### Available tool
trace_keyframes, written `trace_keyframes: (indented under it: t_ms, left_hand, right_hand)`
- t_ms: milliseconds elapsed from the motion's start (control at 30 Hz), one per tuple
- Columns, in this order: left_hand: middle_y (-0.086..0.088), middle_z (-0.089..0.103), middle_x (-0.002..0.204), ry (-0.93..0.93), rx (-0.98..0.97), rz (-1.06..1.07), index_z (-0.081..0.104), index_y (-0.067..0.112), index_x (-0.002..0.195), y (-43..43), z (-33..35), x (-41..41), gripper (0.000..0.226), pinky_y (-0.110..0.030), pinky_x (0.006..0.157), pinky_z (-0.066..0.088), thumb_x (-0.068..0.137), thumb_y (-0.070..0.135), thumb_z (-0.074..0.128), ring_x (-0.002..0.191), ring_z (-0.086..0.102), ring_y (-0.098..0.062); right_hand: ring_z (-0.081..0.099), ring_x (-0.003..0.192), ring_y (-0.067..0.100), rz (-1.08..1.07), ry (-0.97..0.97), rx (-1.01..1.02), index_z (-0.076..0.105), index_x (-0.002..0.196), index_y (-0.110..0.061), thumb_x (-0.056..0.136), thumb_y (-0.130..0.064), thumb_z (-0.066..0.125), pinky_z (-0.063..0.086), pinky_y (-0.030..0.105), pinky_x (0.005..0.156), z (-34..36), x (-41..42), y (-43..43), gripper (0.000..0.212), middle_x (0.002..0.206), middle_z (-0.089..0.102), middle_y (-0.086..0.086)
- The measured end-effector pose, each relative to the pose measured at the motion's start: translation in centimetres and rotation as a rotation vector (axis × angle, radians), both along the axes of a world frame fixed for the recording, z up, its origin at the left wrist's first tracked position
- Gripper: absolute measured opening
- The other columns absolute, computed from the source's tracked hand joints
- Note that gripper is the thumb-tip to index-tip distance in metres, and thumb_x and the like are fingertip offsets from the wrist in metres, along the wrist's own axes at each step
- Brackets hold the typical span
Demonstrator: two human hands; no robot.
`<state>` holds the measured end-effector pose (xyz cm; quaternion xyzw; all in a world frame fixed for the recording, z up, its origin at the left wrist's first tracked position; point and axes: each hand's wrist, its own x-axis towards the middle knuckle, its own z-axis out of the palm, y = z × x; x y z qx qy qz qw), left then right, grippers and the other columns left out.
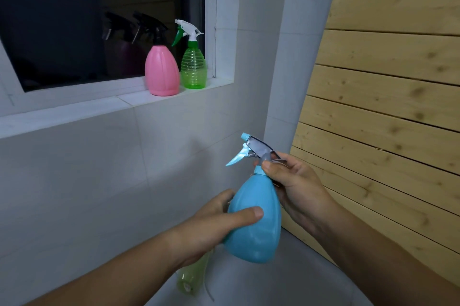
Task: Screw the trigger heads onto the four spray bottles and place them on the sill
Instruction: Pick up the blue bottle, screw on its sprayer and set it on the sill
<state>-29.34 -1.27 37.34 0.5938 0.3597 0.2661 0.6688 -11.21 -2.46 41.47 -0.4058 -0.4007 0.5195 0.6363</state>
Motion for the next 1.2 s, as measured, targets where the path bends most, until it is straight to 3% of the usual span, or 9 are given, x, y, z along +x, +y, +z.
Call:
trace_keyframes:
  t_ms: [133,233,300,367,467,600,933,1067,1200]
  left_hand:
    - [0.000,0.077,0.111,0.077,0.138,0.178,0.061,0.029,0.115,-0.6,0.3,1.0,0.079,-0.037,0.082,0.066,0.050,0.062,0.093,0.092,0.079,-0.012]
    - [0.002,0.078,0.117,0.006,0.049,0.095,0.061,0.029,0.126,-0.5,0.3,0.9,0.089,-0.042,0.094,0.063,0.051,0.066,0.092,0.104,0.077,-0.016]
    - [-0.005,0.076,0.126,-0.090,-0.037,-0.030,0.062,0.024,0.135,-0.5,0.2,0.5,0.072,-0.045,0.103,0.055,0.073,0.053,0.082,0.114,0.072,-0.022]
    - [-0.010,0.074,0.126,-0.148,-0.073,-0.081,0.064,0.022,0.136,-0.6,0.1,0.1,0.061,-0.042,0.099,0.055,0.081,0.045,0.075,0.114,0.070,-0.025]
    - [-0.010,0.075,0.123,-0.144,-0.027,-0.044,0.063,0.020,0.135,-0.6,0.1,0.2,0.064,-0.037,0.093,0.059,0.077,0.043,0.078,0.110,0.072,-0.025]
    - [-0.007,0.075,0.127,-0.089,0.025,0.012,0.059,0.028,0.136,-0.4,0.2,0.2,0.074,-0.050,0.106,0.055,0.069,0.045,0.085,0.117,0.073,-0.026]
    - [0.007,0.078,0.114,-0.073,0.117,0.098,0.059,0.035,0.126,-0.6,0.4,0.7,0.068,-0.030,0.084,0.063,0.065,0.048,0.088,0.105,0.077,-0.013]
    - [0.006,0.079,0.116,-0.091,0.097,0.081,0.062,0.036,0.127,-0.2,0.6,0.1,0.069,-0.031,0.084,0.062,0.065,0.048,0.088,0.106,0.077,-0.015]
    - [0.002,0.078,0.117,-0.105,0.136,0.159,0.062,0.030,0.129,0.3,0.8,-0.7,0.073,-0.032,0.085,0.063,0.062,0.046,0.088,0.106,0.076,-0.015]
  right_hand:
    - [0.070,0.072,0.014,-0.034,0.000,0.038,0.070,0.102,-0.008,0.084,-0.003,0.067,0.059,0.028,0.067,0.5,0.0,0.1,0.019,0.083,0.076,0.006]
    - [0.067,0.074,0.018,-0.011,0.050,0.039,0.067,0.106,-0.002,0.084,-0.004,0.066,0.059,0.030,0.070,0.9,0.1,0.0,0.022,0.085,0.071,0.010]
    - [0.063,0.079,0.025,0.046,0.092,0.005,0.064,0.110,0.003,0.082,-0.008,0.066,0.057,0.035,0.076,1.0,0.1,-0.2,0.030,0.090,0.067,0.015]
    - [0.060,0.084,0.029,0.113,0.121,-0.050,0.062,0.112,0.006,0.082,-0.012,0.065,0.053,0.039,0.080,1.2,0.0,-0.3,0.034,0.092,0.064,0.018]
    - [0.067,0.085,0.026,0.182,0.098,-0.091,0.062,0.110,0.004,0.090,-0.019,0.059,0.057,0.036,0.076,1.1,0.3,-0.5,0.031,0.095,0.072,0.015]
    - [0.072,0.098,0.025,0.206,0.008,-0.063,0.067,0.107,-0.001,0.089,-0.028,0.060,0.059,0.033,0.077,0.7,0.2,-0.4,0.033,0.110,0.075,0.015]
    - [0.072,0.082,0.023,0.069,-0.063,-0.026,0.072,0.100,-0.001,0.078,-0.034,0.067,0.058,0.030,0.068,1.0,-0.4,-0.3,0.039,0.098,0.076,0.015]
    - [0.073,0.096,0.023,0.084,-0.111,-0.017,0.070,0.107,-0.001,0.082,-0.036,0.067,0.058,0.031,0.075,1.0,-0.2,-0.3,0.043,0.108,0.076,0.012]
    - [0.069,0.105,0.023,0.104,-0.272,0.019,0.071,0.112,-0.013,0.088,-0.039,0.064,0.053,0.037,0.092,0.6,-0.2,-0.4,0.036,0.111,0.074,0.011]
